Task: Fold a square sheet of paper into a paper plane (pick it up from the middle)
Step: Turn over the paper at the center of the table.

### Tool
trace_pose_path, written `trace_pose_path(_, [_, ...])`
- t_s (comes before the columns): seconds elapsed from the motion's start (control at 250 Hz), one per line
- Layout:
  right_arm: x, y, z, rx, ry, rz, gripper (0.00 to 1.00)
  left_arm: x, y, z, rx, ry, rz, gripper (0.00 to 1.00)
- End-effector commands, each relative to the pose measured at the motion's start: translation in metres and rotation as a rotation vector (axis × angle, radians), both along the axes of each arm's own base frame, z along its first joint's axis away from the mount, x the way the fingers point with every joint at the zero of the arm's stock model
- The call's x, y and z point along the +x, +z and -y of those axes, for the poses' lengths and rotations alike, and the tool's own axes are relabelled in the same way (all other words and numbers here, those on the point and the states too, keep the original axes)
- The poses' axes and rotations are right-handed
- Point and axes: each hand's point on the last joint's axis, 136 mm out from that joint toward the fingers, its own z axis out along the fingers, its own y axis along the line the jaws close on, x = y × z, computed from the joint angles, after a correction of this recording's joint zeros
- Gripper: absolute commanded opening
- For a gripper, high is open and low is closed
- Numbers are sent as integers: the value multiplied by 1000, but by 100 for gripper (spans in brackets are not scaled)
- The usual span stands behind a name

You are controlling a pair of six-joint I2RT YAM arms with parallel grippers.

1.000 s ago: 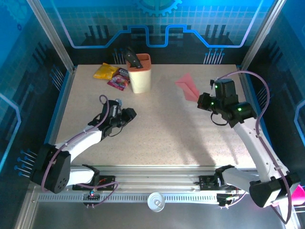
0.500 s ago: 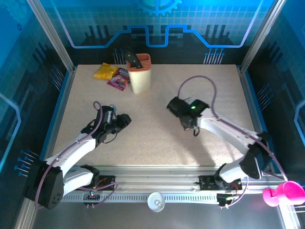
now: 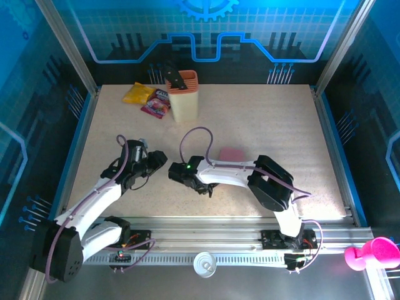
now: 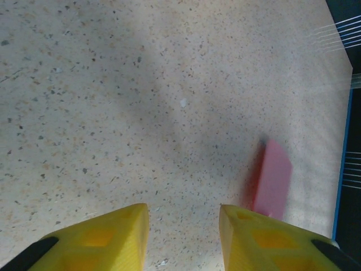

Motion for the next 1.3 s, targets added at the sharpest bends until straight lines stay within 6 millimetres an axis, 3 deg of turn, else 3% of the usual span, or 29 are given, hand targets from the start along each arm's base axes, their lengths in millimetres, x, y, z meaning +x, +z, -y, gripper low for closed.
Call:
trace_pose_path(0.0, [9, 29, -23, 260, -45, -47, 39, -8, 3, 1, 12, -50, -13, 39])
trace_pose_path(0.132, [21, 59, -11, 489, -99, -77, 45, -8, 13, 7, 10, -99, 5, 43])
trace_pose_path(0.224, [33, 70, 14, 620, -187, -86, 46, -9, 19, 18, -16, -143, 15, 43])
trace_pose_path(0.316, [45, 68, 46, 735, -296, -87, 46, -11, 26, 39, -20, -205, 32, 44])
trace_pose_path(0.527, [58, 56, 110, 929, -507, -102, 47, -18, 31, 124, -50, -422, 68, 43])
trace_pose_path(0.723, [55, 29, 144, 1067, -682, -133, 46, -18, 22, 204, -107, -609, 63, 43])
trace_pose_path(0.803, [51, 20, 148, 1096, -708, -148, 46, -17, 17, 230, -135, -667, 56, 43])
trace_pose_path(0.935, [46, 10, 146, 1124, -717, -167, 45, -12, 0, 252, -160, -710, 25, 38])
trace_pose_path(1.079, [41, 2, 141, 1156, -719, -190, 44, -1, -14, 258, -145, -711, 17, 35])
trace_pose_path(1.298, [31, -7, 128, 1149, -697, -234, 43, 17, -36, 250, -136, -671, -9, 35])
